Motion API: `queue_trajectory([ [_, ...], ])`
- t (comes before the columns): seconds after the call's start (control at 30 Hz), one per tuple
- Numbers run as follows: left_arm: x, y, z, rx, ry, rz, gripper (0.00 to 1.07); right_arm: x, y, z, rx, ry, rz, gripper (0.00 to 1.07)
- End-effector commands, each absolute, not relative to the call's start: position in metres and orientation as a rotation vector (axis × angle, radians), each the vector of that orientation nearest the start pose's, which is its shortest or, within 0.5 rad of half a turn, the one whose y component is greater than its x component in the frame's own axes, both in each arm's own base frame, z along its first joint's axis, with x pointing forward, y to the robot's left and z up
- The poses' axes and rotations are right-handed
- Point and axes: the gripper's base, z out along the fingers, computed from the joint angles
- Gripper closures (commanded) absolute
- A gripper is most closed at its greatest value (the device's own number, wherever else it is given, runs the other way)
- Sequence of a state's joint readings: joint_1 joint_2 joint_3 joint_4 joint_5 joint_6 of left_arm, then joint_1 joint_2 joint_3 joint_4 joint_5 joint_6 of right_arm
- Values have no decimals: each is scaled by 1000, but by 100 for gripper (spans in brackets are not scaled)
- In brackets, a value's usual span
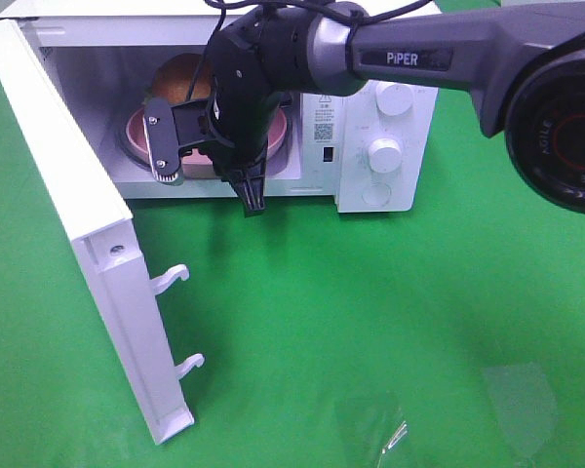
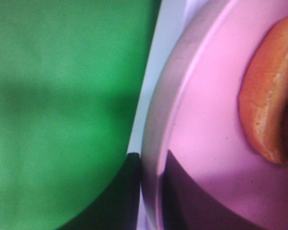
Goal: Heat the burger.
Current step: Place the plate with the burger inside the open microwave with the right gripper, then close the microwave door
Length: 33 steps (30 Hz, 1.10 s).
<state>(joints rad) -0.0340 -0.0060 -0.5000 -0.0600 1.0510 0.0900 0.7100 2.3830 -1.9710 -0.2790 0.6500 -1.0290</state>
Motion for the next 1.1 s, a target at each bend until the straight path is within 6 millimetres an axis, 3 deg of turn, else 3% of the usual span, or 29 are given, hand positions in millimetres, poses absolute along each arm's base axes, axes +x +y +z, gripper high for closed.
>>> queue_trajectory([
  [0.03, -8, -5, 278, 128, 1989, -41, 9, 412, 335, 170, -2023, 1476, -418, 80],
  [0.07, -8, -5, 278, 128, 1989, -41, 9, 412, 335, 170, -2023, 1476, -418, 80],
  [0.13, -8, -5, 278, 128, 1989, -41, 9, 412, 335, 170, -2006, 1501, -409, 69],
  [0.3, -8, -5, 278, 128, 1989, -41, 9, 412, 334, 169, -1982, 1532, -395, 64],
  [0.63, -8, -5, 278, 128, 1989, -41, 9, 409, 332, 175, -1948, 1594, -376, 63],
  [0.83, -8, -5, 278, 128, 1989, -41, 9, 406, 330, 199, -1892, 1606, -369, 63],
  [1.1, -8, -5, 278, 128, 1989, -41, 9, 401, 326, 202, -1906, 1636, -361, 63],
])
